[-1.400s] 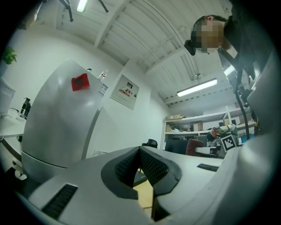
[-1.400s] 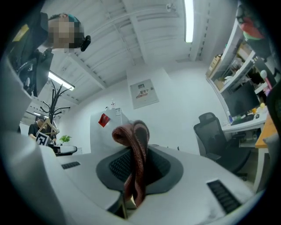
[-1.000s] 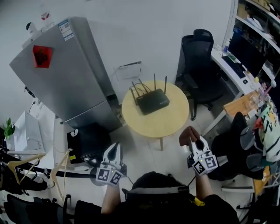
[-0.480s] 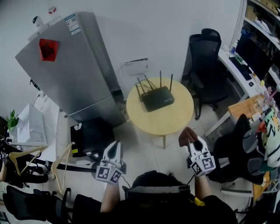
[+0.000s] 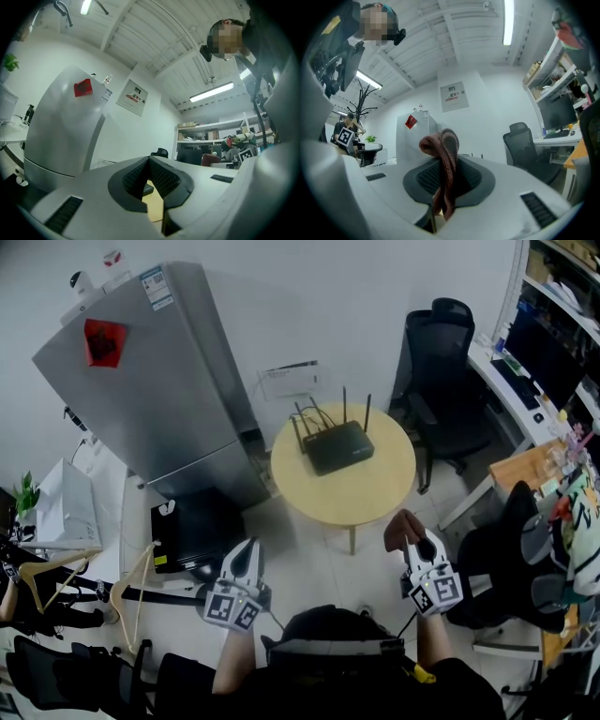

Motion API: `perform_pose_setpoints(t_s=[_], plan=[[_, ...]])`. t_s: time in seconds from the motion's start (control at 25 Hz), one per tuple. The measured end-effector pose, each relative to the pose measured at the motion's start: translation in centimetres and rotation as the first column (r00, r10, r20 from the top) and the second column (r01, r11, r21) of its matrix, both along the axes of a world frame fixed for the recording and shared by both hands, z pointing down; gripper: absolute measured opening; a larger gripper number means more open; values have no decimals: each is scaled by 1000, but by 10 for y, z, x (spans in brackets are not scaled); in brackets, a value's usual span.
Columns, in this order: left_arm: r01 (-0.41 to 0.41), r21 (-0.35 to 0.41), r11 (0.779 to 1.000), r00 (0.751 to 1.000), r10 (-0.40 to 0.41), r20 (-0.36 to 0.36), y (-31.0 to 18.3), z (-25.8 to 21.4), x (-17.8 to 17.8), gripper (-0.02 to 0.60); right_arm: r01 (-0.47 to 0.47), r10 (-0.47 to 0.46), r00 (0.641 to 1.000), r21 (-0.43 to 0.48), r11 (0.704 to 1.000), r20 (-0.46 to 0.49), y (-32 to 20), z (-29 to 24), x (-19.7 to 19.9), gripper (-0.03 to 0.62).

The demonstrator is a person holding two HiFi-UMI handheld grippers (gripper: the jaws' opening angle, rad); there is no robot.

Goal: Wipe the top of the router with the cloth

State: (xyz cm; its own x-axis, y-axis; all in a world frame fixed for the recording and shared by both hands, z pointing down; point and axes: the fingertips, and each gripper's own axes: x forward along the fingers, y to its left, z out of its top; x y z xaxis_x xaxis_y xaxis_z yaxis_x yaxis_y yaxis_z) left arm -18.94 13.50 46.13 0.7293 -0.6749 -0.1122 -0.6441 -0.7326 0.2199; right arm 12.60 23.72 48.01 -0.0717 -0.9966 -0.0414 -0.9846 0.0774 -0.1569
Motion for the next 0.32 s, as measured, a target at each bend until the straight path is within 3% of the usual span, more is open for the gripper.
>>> perform_pose_setpoints(t_s=[0.32], plan=[[17,-32,999,1000,-17,20,2,13,-7,-6,2,-2,1000,-19,1000,11,8,7,-2,55]])
